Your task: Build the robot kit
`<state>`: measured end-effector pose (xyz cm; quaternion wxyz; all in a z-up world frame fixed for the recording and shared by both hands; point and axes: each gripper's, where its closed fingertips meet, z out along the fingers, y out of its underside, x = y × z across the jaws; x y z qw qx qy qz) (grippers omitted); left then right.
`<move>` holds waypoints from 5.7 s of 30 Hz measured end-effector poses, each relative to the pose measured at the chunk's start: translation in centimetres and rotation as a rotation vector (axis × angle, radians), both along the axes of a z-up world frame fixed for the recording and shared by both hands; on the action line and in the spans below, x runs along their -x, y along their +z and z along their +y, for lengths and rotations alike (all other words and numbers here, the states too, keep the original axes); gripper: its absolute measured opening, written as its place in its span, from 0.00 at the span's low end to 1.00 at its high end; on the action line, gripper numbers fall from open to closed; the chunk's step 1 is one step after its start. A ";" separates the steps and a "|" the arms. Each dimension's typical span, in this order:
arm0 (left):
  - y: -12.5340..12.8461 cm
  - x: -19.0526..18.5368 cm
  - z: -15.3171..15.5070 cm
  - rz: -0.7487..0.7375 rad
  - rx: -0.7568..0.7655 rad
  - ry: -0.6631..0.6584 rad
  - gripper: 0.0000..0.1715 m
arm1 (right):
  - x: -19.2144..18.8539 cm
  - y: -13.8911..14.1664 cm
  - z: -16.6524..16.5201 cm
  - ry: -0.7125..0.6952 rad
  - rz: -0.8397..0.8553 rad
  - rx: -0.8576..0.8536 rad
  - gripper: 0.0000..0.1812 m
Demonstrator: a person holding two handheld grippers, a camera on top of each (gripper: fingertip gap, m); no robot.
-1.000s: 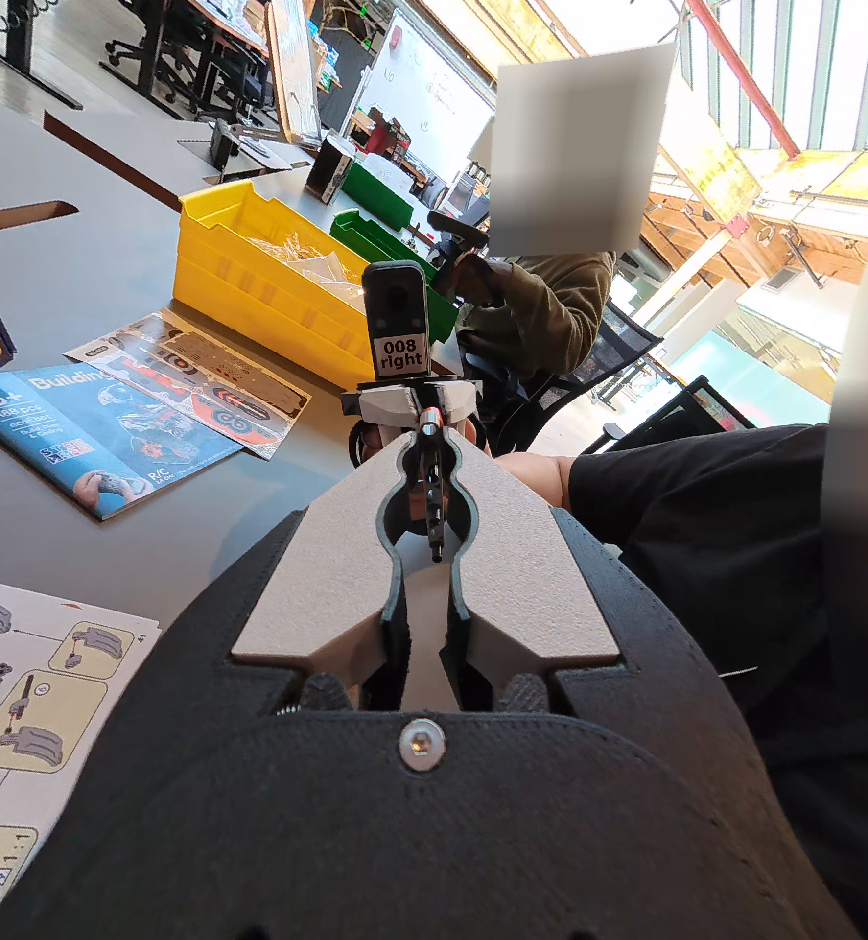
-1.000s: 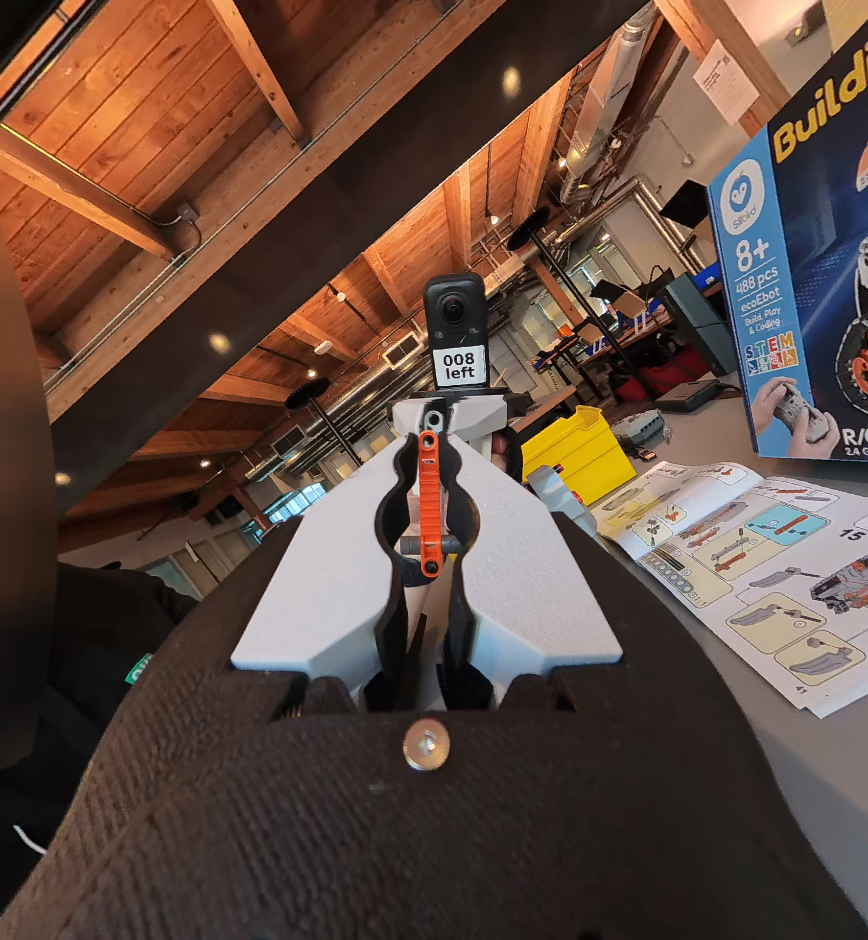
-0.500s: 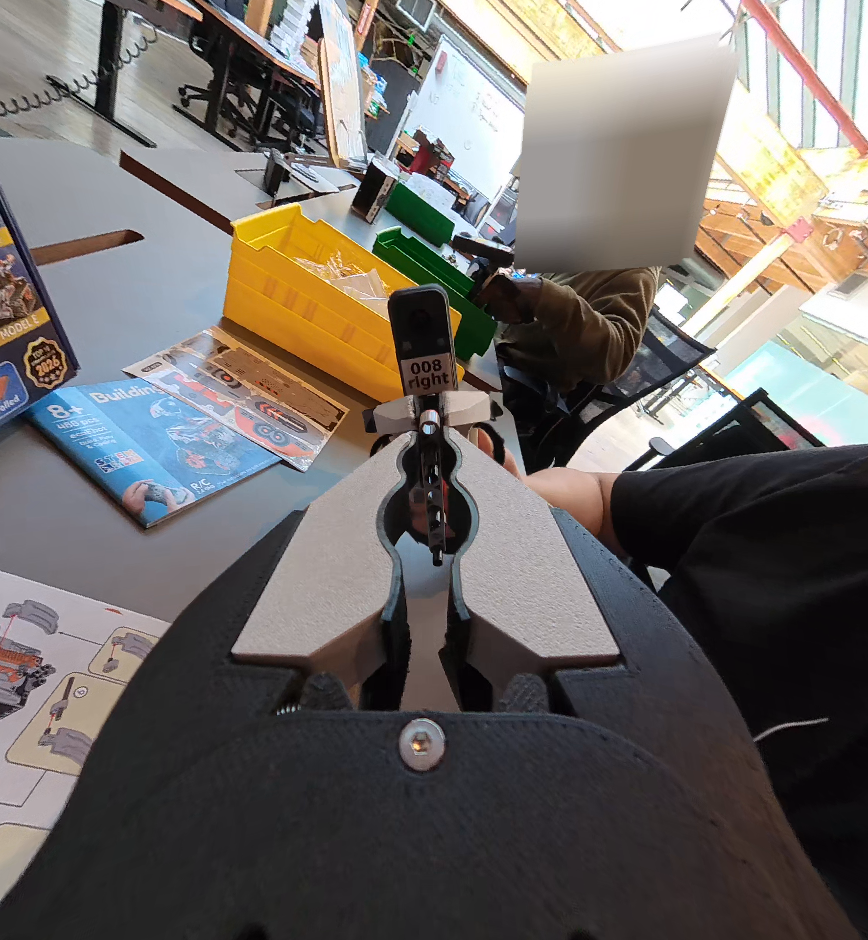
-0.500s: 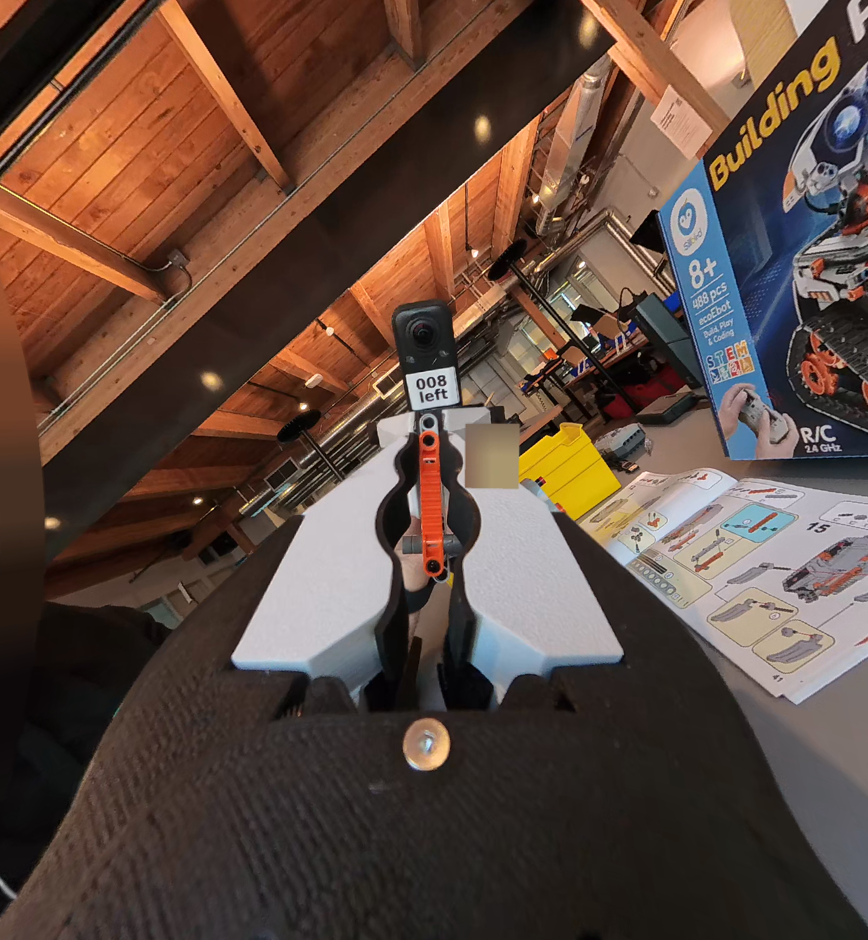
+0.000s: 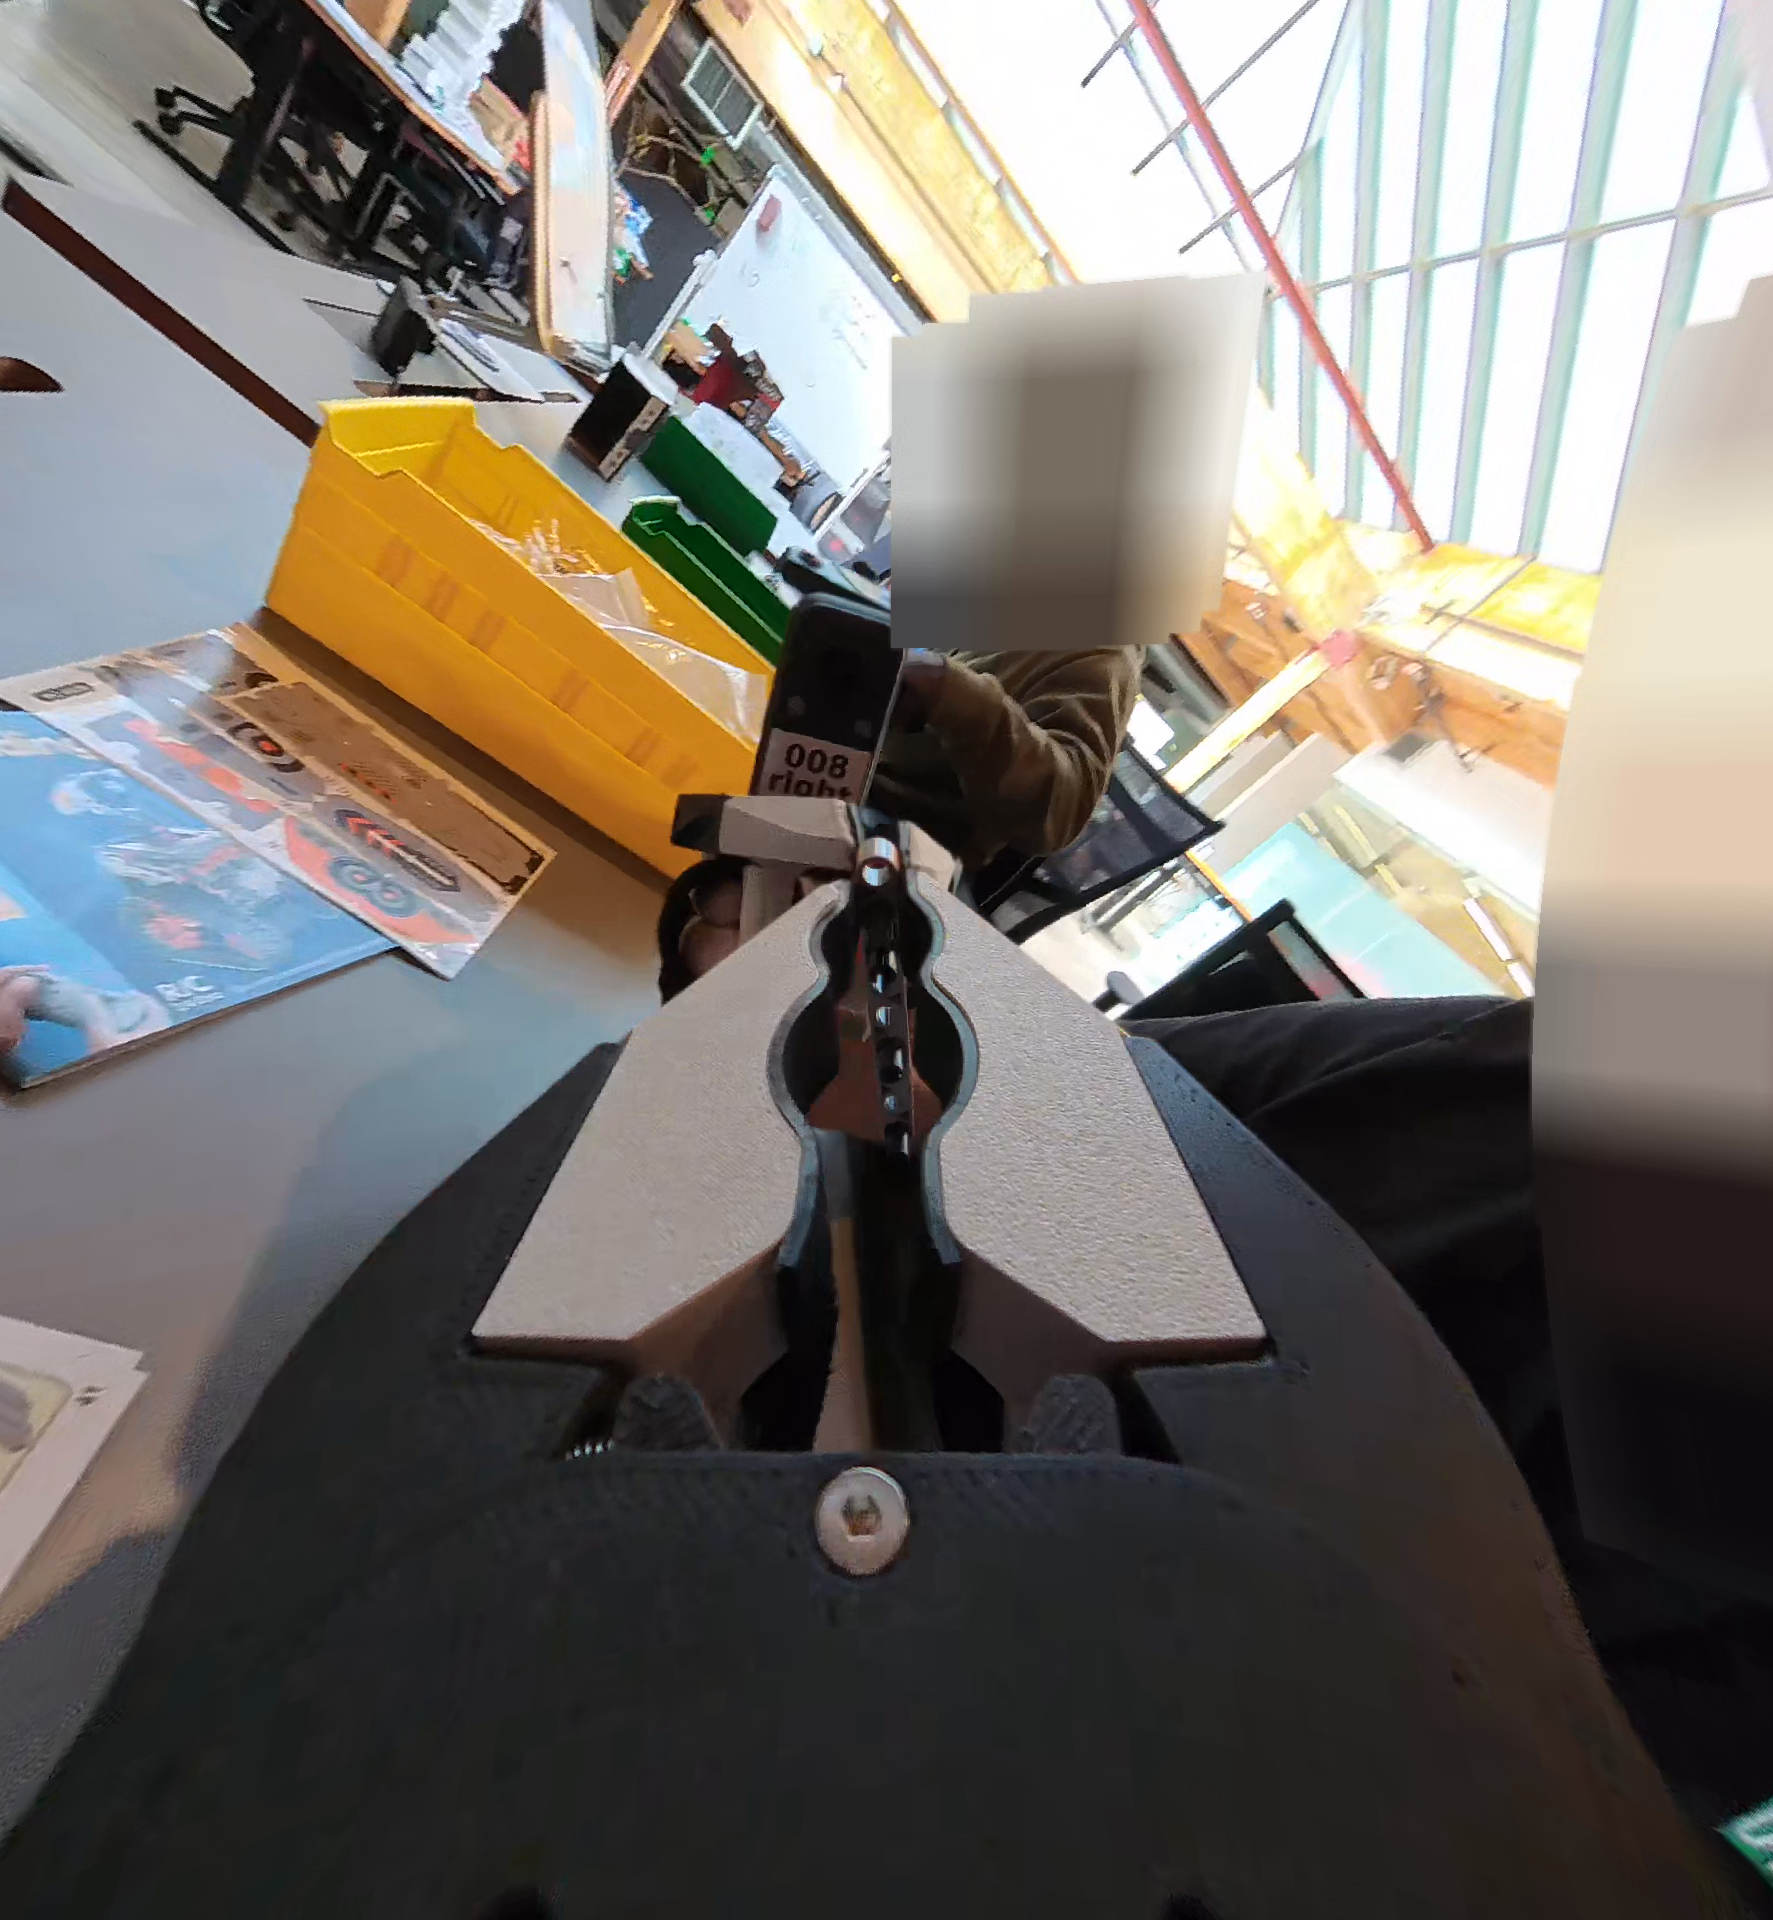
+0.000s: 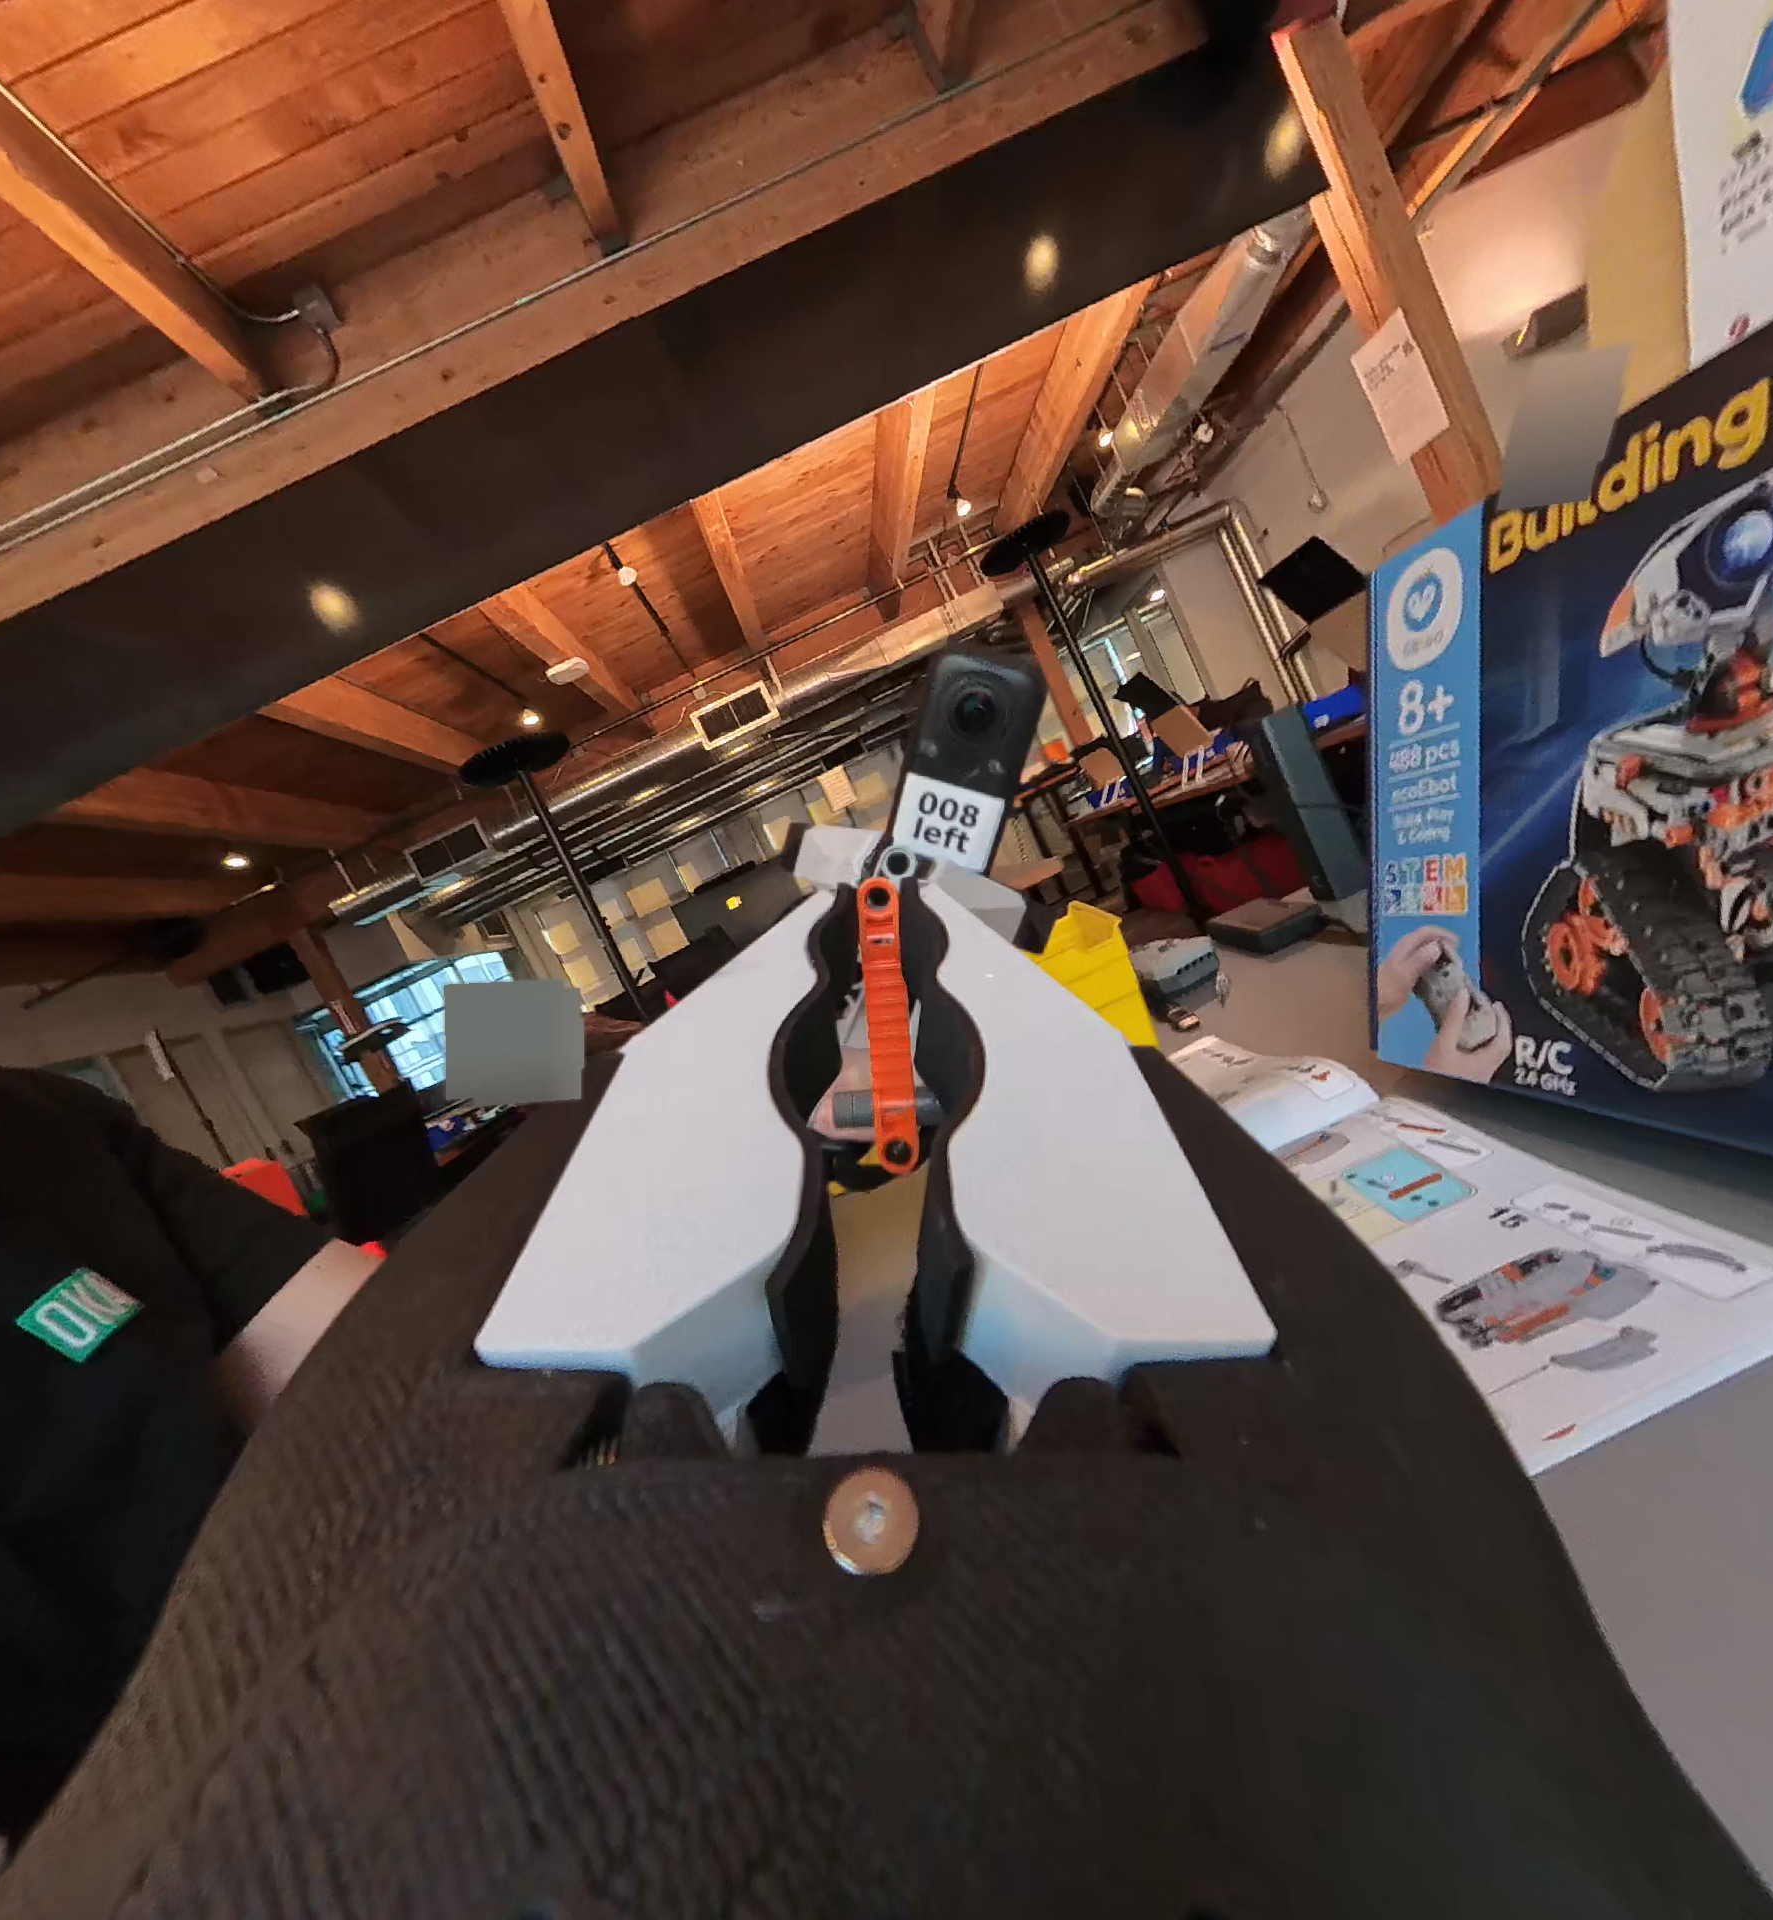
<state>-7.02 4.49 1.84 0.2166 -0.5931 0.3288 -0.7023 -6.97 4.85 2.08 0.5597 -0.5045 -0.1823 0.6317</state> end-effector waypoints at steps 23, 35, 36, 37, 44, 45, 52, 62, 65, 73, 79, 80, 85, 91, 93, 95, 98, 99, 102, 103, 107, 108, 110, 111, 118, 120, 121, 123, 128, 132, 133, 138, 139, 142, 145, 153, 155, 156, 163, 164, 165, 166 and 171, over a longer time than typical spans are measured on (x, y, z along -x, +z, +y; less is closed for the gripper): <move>-2.3 -0.1 -1.4 0.223 -0.276 -0.009 0.03 | 0.3 -2.4 -1.2 0.124 -0.428 -0.030 0.03; -2.5 -0.4 -1.3 0.215 -0.317 -0.008 0.03 | -0.1 -2.6 -1.3 0.208 -0.364 0.078 0.03; -2.6 -0.5 -1.3 0.219 -0.323 -0.006 0.03 | -0.1 -2.7 -1.2 0.208 -0.364 0.089 0.03; -2.7 -0.5 -1.2 0.223 -0.330 -0.006 0.03 | -0.1 -2.9 -1.1 0.204 -0.372 0.093 0.03; -2.7 -0.3 -1.7 0.217 -0.383 -0.025 0.03 | 0.1 -2.9 -1.7 0.272 -0.342 0.127 0.03; -2.6 -0.3 -1.7 0.211 -0.388 -0.026 0.03 | 0.1 -2.9 -1.7 0.272 -0.341 0.123 0.03; -1.4 -0.3 -1.2 0.135 -0.355 0.012 0.03 | 0.4 -2.1 -1.4 0.259 -0.234 0.140 0.03; -0.1 -1.0 -0.2 0.030 -0.290 0.100 0.03 | -0.5 -0.6 -0.3 0.162 -0.093 0.175 0.03; -0.1 -1.2 0.2 0.016 -0.271 0.121 0.03 | -0.8 -0.6 0.0 0.102 -0.115 0.159 0.03; 0.2 -1.5 0.3 -0.034 -0.269 0.133 0.03 | -1.2 -0.2 0.2 0.120 -0.033 0.203 0.03; 0.9 -1.6 -0.2 -0.095 -0.251 0.103 0.03 | -1.3 0.4 -0.3 0.203 0.039 0.206 0.03; 1.0 -1.6 -0.2 -0.102 -0.251 0.106 0.03 | -1.4 0.5 -0.3 0.200 0.046 0.200 0.03; 1.2 -1.8 -0.1 -0.121 -0.259 0.127 0.03 | -1.5 0.8 -0.3 0.185 0.079 0.194 0.03; 1.1 -1.9 -0.1 -0.098 -0.288 0.145 0.03 | -1.6 0.7 -0.2 0.127 -0.009 0.134 0.03; 1.2 -2.0 0.0 -0.099 -0.282 0.150 0.03 | -1.6 0.7 -0.2 0.093 -0.044 0.104 0.03; 1.2 -2.0 0.0 -0.097 -0.296 0.160 0.03 | -1.7 0.7 -0.1 0.075 -0.061 0.094 0.03; 1.2 -2.0 0.0 -0.092 -0.338 0.171 0.03 | -1.7 0.7 -0.2 0.073 -0.067 0.097 0.03; 1.1 -2.0 -0.1 -0.085 -0.359 0.176 0.03 | -1.6 0.7 -0.2 0.067 -0.079 0.093 0.03; 1.0 -1.9 -0.2 -0.063 -0.361 0.164 0.03 | -1.5 0.5 -0.3 0.066 -0.128 0.068 0.03; 1.0 -1.9 -0.3 -0.067 -0.343 0.154 0.03 | -1.5 0.5 -0.4 0.066 -0.136 0.061 0.03; 1.2 -1.9 -0.3 -0.096 -0.299 0.144 0.03 | -1.5 0.7 -0.4 0.059 -0.120 0.060 0.03; 1.3 -2.0 -0.2 -0.104 -0.294 0.147 0.03 | -1.6 0.8 -0.4 0.060 -0.106 0.063 0.03; 1.3 -2.0 -0.2 -0.114 -0.293 0.149 0.03 | -1.7 0.9 -0.4 0.077 -0.081 0.086 0.03; 1.3 -2.1 -0.2 -0.112 -0.298 0.153 0.03 | -1.7 0.8 -0.3 0.086 -0.071 0.103 0.03; 1.4 -2.3 0.0 -0.133 -0.314 0.181 0.03 | -1.9 0.9 -0.1 0.123 -0.005 0.163 0.03; 1.6 -2.4 0.0 -0.159 -0.271 0.177 0.03 | -2.1 1.1 -0.1 0.116 0.012 0.159 0.03; 1.7 -2.4 0.1 -0.170 -0.257 0.179 0.03 | -2.1 1.1 0.0 0.116 0.028 0.161 0.03; 1.8 -2.5 0.1 -0.186 -0.241 0.182 0.03 | -2.2 1.3 0.0 0.131 0.069 0.173 0.03; 1.7 -2.5 0.2 -0.177 -0.241 0.190 0.03 | -2.3 1.2 0.1 0.096 0.032 0.158 0.03; 1.8 -2.6 0.2 -0.187 -0.257 0.205 0.03 | -2.3 1.3 0.1 0.088 0.044 0.160 0.03; 1.8 -2.6 0.2 -0.189 -0.257 0.205 0.03 | -2.3 1.3 0.1 0.090 0.050 0.164 0.03; 1.9 -2.6 0.4 -0.217 -0.235 0.209 0.03 | -2.4 1.4 0.2 0.087 0.076 0.185 0.03; 1.9 -2.7 0.4 -0.221 -0.237 0.214 0.03 | -2.5 1.4 0.3 0.083 0.076 0.191 0.03; 1.9 -2.8 0.6 -0.257 -0.205 0.215 0.03 | -2.6 1.4 0.5 0.062 0.077 0.195 0.03; 1.5 -3.0 1.0 -0.295 -0.122 0.203 0.03 | -2.9 1.0 0.9 0.035 0.069 0.212 0.03; 1.0 -3.2 1.6 -0.335 -0.042 0.181 0.03 | -3.1 0.6 1.4 0.027 0.068 0.248 0.03; 1.0 -3.2 1.6 -0.339 -0.035 0.176 0.03 | -3.1 0.6 1.4 0.031 0.071 0.251 0.03; 1.0 -3.2 1.6 -0.342 -0.031 0.173 0.03 | -3.1 0.6 1.4 0.033 0.074 0.251 0.03; 1.1 -3.1 1.5 -0.358 -0.008 0.157 0.03 | -3.2 0.8 1.3 0.027 0.067 0.235 0.03; 1.1 -3.1 1.5 -0.356 -0.010 0.154 0.03 | -3.3 0.9 1.4 0.025 0.072 0.234 0.03; 1.1 -3.2 1.4 -0.350 -0.013 0.153 0.03 | -3.4 0.9 1.4 0.024 0.079 0.235 0.03; 1.1 -3.2 1.4 -0.346 -0.018 0.157 0.03 | -3.5 1.0 1.4 0.024 0.081 0.236 0.03; 1.4 -3.2 1.4 -0.368 -0.001 0.157 0.03 | -3.3 0.9 1.3 0.027 0.065 0.229 0.03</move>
